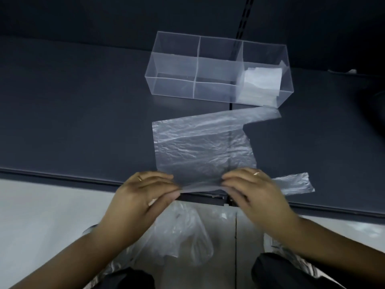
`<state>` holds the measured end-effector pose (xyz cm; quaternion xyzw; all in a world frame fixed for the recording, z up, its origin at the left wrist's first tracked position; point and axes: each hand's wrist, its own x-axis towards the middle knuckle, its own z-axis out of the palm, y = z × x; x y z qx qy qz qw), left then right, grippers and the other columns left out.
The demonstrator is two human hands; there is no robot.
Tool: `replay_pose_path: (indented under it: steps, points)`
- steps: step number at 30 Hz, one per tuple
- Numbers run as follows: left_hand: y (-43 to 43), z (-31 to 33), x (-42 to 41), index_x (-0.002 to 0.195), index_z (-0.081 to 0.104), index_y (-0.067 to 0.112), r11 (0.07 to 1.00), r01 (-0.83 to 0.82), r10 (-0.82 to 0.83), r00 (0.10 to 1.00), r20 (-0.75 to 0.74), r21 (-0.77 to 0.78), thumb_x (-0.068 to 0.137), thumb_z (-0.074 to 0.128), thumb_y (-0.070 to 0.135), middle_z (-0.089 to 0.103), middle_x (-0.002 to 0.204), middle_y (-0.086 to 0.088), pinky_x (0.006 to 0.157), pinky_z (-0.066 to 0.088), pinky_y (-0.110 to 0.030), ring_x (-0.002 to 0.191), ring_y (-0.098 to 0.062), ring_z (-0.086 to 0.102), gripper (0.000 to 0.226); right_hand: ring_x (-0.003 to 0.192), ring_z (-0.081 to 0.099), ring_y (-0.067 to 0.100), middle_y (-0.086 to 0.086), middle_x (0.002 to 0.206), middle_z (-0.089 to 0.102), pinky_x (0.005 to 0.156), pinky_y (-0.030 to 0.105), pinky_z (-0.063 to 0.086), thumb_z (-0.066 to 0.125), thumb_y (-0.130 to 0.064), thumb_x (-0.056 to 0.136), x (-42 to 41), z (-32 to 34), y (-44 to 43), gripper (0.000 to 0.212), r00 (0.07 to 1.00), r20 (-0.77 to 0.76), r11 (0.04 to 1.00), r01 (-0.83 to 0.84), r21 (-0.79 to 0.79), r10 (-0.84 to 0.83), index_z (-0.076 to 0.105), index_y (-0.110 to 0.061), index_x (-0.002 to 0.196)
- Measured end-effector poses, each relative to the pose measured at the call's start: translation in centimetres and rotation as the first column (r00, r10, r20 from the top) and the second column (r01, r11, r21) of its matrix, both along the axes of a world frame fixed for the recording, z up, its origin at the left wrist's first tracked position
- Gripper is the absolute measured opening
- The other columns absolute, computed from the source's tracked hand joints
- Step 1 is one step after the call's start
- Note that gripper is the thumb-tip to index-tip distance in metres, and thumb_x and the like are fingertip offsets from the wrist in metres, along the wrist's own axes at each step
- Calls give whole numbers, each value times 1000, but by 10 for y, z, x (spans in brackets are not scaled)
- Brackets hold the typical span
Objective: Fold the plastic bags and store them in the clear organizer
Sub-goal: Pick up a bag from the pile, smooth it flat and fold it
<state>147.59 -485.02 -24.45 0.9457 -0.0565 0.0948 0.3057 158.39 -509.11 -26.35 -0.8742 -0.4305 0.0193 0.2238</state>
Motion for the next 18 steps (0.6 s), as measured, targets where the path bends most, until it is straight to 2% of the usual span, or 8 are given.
replay_pose_path:
  steps: [2,4,6,9,11,14,16,18]
  points:
    - [11,9,-1,83,76,23,991,-68,56,993,-108,-117,89,52,43,71,89,18,80,43,-10,88,3,62,31,87,68,14,-7,95,72,79,29,50,65,-17,83,12,11,-29,13,998,-60,999,29,-46,-32,76,-16,89]
    - [23,16,-3,81,73,30,950,-186,130,966,-223,-250,87,61,46,70,81,18,70,44,-8,77,7,63,21,86,67,5,-16,94,71,78,19,46,59,-25,93,25,27,-55,15,968,-236,992,65,-106,-88,73,-30,90]
    - [34,21,-1,80,73,35,882,-279,162,936,-313,-379,80,68,45,70,73,18,67,42,-3,69,12,60,11,85,65,-5,-24,90,70,77,12,45,51,-44,90,38,42,-75,19,863,-474,980,111,-163,-176,70,-45,86]
    - [48,25,10,83,76,38,795,-348,152,907,-392,-497,76,63,40,75,83,14,71,44,-3,79,8,66,16,91,66,-1,-17,93,73,86,15,47,52,-48,82,63,48,-92,24,752,-638,986,128,-110,-169,72,-42,94]
    - [54,25,24,87,77,37,758,-369,139,897,-419,-538,75,64,40,75,90,12,73,45,-4,87,4,67,18,88,67,1,-8,90,74,86,13,47,56,-43,81,79,48,-88,23,721,-675,984,169,-48,-157,74,-35,92]
    - [64,13,51,86,78,34,699,-452,208,870,-447,-554,74,67,42,75,90,10,73,48,-6,87,0,68,19,65,60,0,-5,71,70,65,7,45,63,-39,78,104,38,-73,19,691,-680,927,374,45,-245,76,-25,78]
    - [71,0,69,82,78,33,683,-528,296,831,-470,-504,76,70,42,75,84,10,71,50,-11,78,1,68,14,56,53,-4,-11,60,64,58,7,41,70,-37,78,121,25,-62,18,668,-649,851,522,60,-365,74,-20,73]
    - [76,-14,83,74,77,26,700,-580,374,795,-478,-417,81,71,38,73,70,7,68,48,-18,63,1,63,15,57,55,-7,-18,59,65,61,9,41,73,-33,81,134,11,-52,16,647,-596,789,614,36,-476,72,-23,69]
